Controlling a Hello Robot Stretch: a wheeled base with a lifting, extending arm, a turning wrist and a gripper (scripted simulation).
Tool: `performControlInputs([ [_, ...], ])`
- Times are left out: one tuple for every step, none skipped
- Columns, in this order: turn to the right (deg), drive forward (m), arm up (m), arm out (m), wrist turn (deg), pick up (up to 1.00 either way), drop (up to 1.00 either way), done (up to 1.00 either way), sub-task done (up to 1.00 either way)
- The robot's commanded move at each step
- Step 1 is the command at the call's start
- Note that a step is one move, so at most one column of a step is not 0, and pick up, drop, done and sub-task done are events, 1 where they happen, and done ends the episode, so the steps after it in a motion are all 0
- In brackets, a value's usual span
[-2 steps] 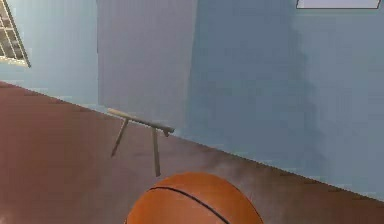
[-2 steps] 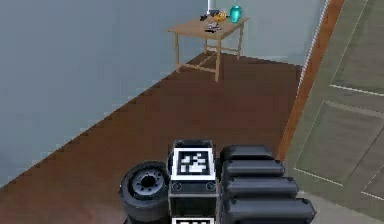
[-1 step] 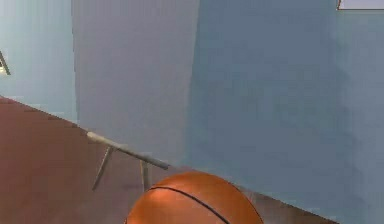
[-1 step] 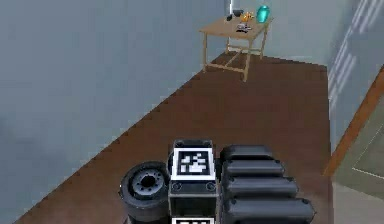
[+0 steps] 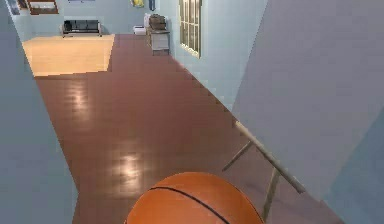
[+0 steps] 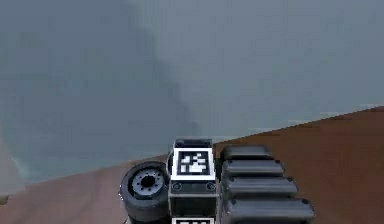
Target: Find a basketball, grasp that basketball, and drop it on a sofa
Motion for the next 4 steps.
performControlInputs([
  [-15.0, 0.0, 0.0, 0.0, 0.0, 0.0, 0.0, 0.0, 0.0],
  [0.0, 1.0, 0.0, 0.0, 0.0, 0.0, 0.0, 0.0, 0.0],
  [0.0, 1.0, 0.0, 0.0, 0.0, 0.0, 0.0, 0.0, 0.0],
  [0.0, 1.0, 0.0, 0.0, 0.0, 0.0, 0.0, 0.0, 0.0],
])
